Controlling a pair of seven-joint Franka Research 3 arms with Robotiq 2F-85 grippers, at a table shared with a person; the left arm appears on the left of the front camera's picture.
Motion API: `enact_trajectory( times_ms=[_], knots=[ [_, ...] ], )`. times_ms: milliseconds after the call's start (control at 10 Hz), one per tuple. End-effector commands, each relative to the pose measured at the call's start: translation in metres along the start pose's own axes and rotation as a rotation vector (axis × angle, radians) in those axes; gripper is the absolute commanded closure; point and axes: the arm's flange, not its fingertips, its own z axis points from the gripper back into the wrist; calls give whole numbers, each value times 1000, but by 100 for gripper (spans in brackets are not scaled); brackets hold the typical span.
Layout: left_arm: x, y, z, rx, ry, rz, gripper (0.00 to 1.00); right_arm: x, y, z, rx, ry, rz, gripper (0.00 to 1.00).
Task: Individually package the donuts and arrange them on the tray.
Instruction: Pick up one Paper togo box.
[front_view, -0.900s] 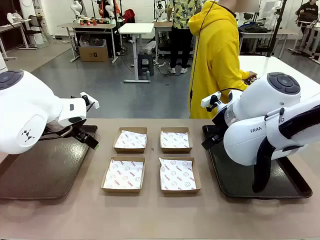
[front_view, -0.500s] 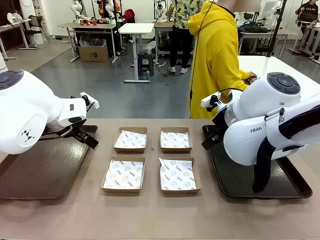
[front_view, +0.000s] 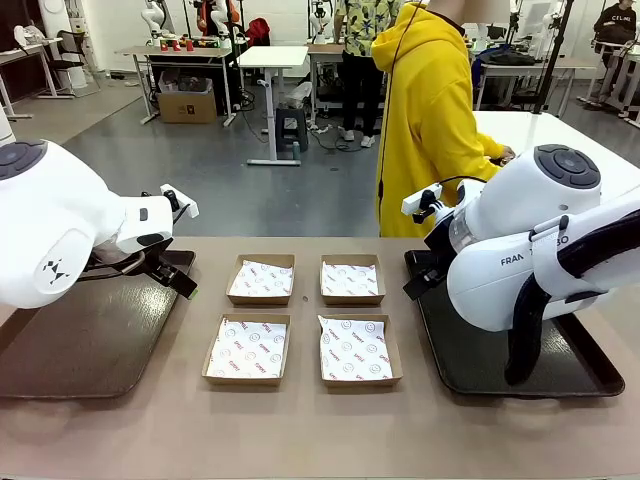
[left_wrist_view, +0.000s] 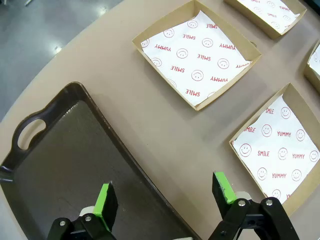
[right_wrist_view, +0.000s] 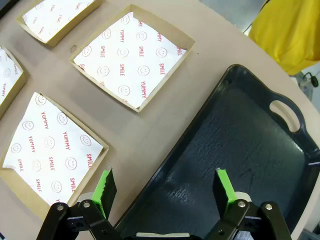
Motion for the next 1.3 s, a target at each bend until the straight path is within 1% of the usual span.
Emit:
enact_trajectory(
  times_ms=[0, 400, 500, 600, 700, 800, 900, 1100, 1200],
  knots=[
    [0, 0, 0, 0, 0, 0, 0, 0, 0, 0, 0, 0, 0, 0],
    [0, 0, 0, 0, 0, 0, 0, 0, 0, 0, 0, 0, 0, 0],
    [-15, -1, 19, 32, 9, -17, 0, -14, 3, 20, -43, 31, 10, 0],
    [-41, -4, 48, 67, 33, -61, 0, -36, 5, 48, -65, 80, 27, 0],
    [-64, -4, 68, 28, 80, -74, 0, -59, 5, 75, -65, 134, 35, 0],
    [-85, -5, 84, 14, 119, -83, 0, -80, 6, 99, -59, 163, 35, 0],
    [-103, -10, 100, -7, 145, -104, 0, -100, 8, 122, -56, 184, 44, 0],
    [-123, -26, 130, -25, 147, -142, 0, -131, 25, 160, -56, 202, 90, 0],
    [-128, -29, 137, -12, 139, -143, 0, -140, 28, 168, -62, 189, 102, 0]
  ],
)
